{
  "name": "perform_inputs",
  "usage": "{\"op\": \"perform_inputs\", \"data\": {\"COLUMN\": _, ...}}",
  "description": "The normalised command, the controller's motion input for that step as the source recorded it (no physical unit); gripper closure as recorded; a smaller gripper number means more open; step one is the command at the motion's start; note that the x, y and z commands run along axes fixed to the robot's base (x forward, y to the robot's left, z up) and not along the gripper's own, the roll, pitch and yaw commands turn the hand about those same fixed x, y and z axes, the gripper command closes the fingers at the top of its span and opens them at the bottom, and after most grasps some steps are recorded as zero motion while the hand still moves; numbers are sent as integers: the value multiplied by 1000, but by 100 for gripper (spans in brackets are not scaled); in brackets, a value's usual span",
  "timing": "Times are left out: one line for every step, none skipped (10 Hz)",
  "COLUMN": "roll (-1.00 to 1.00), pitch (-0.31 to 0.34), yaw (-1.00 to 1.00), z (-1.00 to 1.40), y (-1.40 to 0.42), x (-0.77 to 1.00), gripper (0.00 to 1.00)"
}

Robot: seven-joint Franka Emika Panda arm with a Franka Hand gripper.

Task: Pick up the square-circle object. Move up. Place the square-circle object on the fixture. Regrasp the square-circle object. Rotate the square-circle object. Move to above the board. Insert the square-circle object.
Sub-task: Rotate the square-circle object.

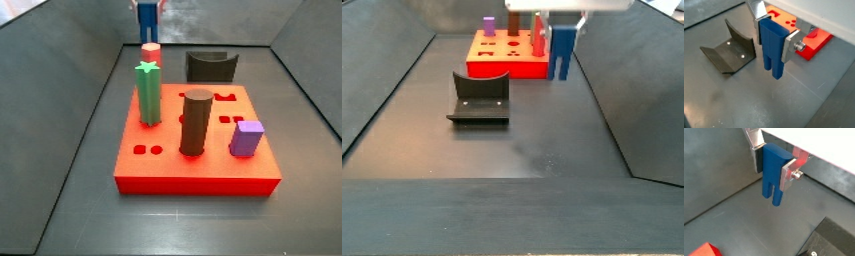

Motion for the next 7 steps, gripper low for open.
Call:
{"op": "perform_inputs", "data": {"roll": -196, "pitch": -25, "yaw": -38, "z": -1000, "y": 11, "x": 41, "gripper": 100}}
{"op": "perform_inputs", "data": {"roll": -204, "pitch": -31, "yaw": -33, "z": -1000, "y": 12, "x": 42, "gripper": 100}}
{"op": "perform_inputs", "data": {"roll": -212, "pitch": -32, "yaw": -29, "z": -1000, "y": 14, "x": 43, "gripper": 100}}
{"op": "perform_inputs", "data": {"roll": -222, "pitch": -33, "yaw": -25, "z": -869, "y": 12, "x": 41, "gripper": 100}}
{"op": "perform_inputs", "data": {"roll": -229, "pitch": -34, "yaw": -22, "z": -741, "y": 13, "x": 40, "gripper": 100}}
{"op": "perform_inputs", "data": {"roll": -236, "pitch": -31, "yaw": -21, "z": -574, "y": 15, "x": 37, "gripper": 100}}
{"op": "perform_inputs", "data": {"roll": -242, "pitch": -27, "yaw": -20, "z": -452, "y": 16, "x": 37, "gripper": 100}}
